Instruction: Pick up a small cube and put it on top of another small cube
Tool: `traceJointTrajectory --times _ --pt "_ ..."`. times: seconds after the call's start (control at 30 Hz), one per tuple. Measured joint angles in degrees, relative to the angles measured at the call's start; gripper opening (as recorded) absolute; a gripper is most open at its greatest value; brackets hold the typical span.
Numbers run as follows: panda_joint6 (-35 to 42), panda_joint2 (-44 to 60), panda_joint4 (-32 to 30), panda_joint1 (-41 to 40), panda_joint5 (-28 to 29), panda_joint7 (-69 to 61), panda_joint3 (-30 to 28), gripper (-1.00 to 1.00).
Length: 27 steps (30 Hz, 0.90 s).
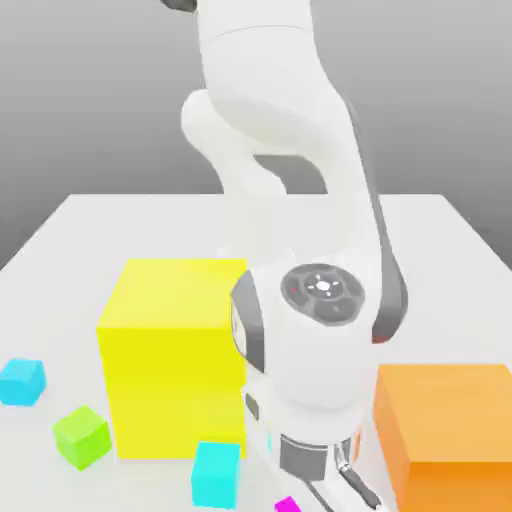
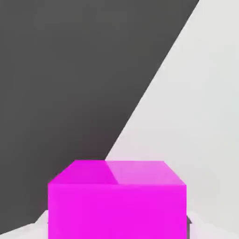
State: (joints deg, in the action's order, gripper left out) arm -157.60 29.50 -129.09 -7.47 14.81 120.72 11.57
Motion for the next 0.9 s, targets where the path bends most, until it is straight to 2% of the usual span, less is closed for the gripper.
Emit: traceJointTrajectory --times 0.13,0.2,0.33,0.43,0.73,0.9 --pt "5.57 -7.30 -1.48 -1.82 -3.38 -2.73 2.53 -1.00" --pt "7.78 -10.75 -0.47 -2.80 -2.62 -6.44 2.78 -1.00" --pt "10.81 -16.17 0.71 -5.55 -0.49 -14.58 1.53 -1.00" --pt "11.52 -18.97 -1.63 -9.36 -1.68 -20.35 -0.59 -1.00" --pt "9.66 -25.80 -13.48 -24.11 -12.06 -35.81 -8.04 -1.00" --pt "1.88 -18.52 -15.55 -24.70 -13.41 -35.01 -8.67 -1.00"
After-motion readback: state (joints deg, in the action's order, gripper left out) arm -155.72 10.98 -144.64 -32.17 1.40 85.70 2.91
